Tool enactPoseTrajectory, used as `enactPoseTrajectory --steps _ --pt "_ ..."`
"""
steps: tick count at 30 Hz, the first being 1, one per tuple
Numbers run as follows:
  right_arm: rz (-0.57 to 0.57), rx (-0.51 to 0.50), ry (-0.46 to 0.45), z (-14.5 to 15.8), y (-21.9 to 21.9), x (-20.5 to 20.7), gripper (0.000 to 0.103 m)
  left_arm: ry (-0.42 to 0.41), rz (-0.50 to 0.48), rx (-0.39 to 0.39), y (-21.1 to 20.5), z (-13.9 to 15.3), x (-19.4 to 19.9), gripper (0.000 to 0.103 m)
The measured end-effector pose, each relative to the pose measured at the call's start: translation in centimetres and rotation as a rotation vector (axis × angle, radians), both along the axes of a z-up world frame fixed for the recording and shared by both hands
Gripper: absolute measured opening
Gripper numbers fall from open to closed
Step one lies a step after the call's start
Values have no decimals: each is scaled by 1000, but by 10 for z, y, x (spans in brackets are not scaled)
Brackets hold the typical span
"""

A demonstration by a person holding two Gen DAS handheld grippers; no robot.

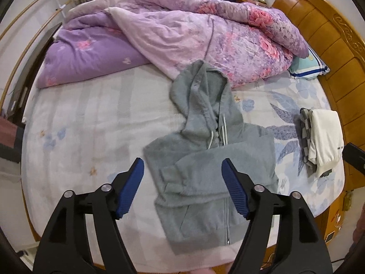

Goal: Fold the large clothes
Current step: 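Move both open tools toward the hoodie's hood, then close the left tool on the tip of the grey hood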

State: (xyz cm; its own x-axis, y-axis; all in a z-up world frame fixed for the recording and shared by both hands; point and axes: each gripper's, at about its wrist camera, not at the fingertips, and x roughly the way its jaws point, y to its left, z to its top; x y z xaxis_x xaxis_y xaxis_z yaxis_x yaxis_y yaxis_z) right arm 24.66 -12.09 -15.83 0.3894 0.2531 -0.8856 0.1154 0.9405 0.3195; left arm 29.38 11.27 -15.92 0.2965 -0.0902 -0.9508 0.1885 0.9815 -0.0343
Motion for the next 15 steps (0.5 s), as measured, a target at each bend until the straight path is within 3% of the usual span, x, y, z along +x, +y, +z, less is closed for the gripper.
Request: enactPoseTrajectory --steps 4,9,15 --pt "-18 32 35 -33 -17 38 90 53 -16 -25 -25 -31 55 74" --pt "-40 83 51 -76 -38 84 90 80 -52 2 -57 -77 118 82" --pt "-63 89 107 -137 -53 131 90 147 -87 15 -89 -150 187 83"
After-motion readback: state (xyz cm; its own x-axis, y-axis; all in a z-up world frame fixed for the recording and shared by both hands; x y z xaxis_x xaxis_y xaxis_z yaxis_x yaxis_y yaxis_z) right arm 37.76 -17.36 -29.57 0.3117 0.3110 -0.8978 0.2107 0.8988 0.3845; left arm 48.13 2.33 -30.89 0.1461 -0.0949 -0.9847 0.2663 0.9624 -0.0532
